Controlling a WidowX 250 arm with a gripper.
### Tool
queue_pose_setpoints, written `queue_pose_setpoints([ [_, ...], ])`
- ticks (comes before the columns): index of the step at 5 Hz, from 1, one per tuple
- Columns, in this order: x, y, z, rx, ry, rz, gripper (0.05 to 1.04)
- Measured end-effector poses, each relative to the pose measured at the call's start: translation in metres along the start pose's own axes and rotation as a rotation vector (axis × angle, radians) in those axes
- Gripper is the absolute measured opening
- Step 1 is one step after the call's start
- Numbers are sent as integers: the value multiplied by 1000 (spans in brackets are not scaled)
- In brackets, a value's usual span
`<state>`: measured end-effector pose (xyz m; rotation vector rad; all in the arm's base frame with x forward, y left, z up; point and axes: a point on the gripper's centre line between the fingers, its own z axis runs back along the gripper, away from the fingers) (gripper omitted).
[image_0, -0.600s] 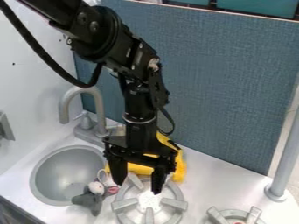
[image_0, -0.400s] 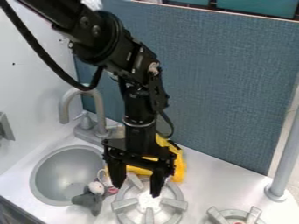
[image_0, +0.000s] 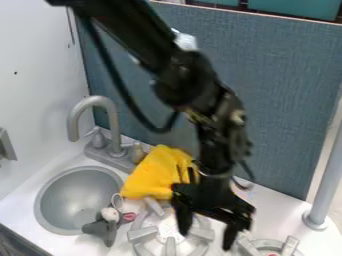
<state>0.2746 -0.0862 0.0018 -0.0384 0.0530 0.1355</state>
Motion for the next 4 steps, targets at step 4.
queue_pose_setpoints([
  [4, 37, -63, -50, 97, 15, -190, 1000],
])
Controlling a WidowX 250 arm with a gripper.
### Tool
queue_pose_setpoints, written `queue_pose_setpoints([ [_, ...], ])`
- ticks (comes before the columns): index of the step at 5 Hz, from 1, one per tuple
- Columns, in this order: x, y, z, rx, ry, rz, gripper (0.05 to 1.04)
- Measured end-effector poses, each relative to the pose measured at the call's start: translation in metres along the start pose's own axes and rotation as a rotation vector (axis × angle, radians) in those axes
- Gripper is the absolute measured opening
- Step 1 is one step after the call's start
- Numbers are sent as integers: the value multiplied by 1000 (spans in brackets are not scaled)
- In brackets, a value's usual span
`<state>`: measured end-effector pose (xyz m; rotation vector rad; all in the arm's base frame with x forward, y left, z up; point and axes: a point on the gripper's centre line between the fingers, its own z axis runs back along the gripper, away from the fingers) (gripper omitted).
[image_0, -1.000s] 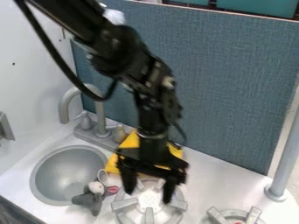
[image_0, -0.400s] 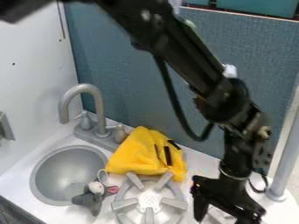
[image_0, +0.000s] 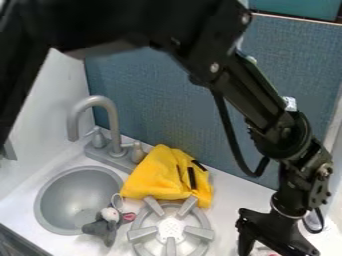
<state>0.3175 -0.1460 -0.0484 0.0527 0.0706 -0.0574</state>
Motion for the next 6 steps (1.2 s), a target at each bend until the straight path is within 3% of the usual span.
queue_pose_setpoints([
  [2, 16, -4, -19, 10, 7, 5, 1000],
  [3, 22, -13, -34, -9, 50, -20, 945],
  [4, 25, -15, -32, -27, 43, -31, 686],
  [5, 18, -9, -31, -90, 83, -30, 596],
  [6, 9, 22, 9, -139, 38, 52, 595],
])
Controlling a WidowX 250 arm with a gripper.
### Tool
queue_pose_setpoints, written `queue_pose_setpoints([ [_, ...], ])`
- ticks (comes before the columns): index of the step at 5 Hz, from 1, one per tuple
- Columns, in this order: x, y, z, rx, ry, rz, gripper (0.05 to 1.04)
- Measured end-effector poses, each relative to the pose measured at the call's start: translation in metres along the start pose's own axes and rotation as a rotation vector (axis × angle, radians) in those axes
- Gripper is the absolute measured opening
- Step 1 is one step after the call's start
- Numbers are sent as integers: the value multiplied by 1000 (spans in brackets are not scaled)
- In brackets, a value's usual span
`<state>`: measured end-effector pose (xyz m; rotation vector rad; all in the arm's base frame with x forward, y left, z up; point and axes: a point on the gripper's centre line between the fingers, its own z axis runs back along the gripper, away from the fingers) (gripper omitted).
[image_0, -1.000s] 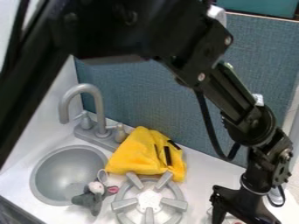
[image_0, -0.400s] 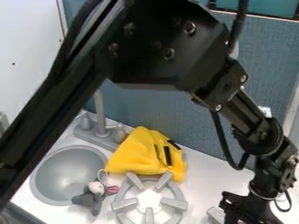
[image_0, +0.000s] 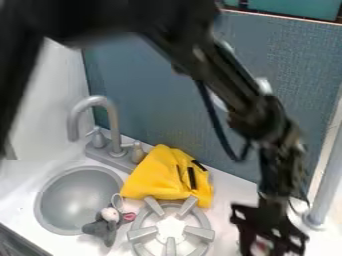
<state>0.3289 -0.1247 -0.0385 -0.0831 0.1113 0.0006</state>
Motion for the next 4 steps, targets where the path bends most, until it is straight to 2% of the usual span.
queue_pose_setpoints([
  [1, -15, 39, 35, 6, -99, 136, 595],
  [2, -31, 82, 48, 70, -161, 265, 595],
  [3, -36, 113, 40, 102, -202, 357, 595],
  [4, -46, 139, 28, 91, -230, 450, 595],
])
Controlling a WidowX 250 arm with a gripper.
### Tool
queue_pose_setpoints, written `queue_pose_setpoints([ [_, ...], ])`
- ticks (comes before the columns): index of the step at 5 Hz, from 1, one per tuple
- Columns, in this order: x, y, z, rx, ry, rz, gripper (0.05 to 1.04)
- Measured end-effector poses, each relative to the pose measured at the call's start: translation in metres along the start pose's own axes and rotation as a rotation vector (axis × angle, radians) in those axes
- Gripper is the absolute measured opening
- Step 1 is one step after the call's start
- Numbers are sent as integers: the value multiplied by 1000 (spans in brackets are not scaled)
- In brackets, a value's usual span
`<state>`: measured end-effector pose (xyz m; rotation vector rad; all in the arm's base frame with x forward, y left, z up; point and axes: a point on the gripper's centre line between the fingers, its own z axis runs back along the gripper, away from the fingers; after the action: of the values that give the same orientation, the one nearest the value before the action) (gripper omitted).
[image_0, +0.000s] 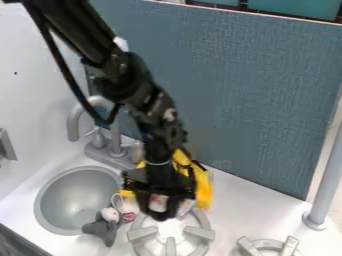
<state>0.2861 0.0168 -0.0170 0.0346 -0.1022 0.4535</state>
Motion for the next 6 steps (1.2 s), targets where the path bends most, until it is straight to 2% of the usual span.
queue_pose_setpoints([
  [1, 8, 6, -8, -29, -124, 107, 595],
  [2, 9, 7, -34, -50, -79, 135, 595],
  [3, 14, -1, -55, -101, -65, 184, 595],
  [4, 16, -3, -65, -104, -57, 221, 595],
  [5, 18, -8, -71, -135, -61, 260, 671],
  [6, 7, -5, -69, -119, -31, 359, 905],
])
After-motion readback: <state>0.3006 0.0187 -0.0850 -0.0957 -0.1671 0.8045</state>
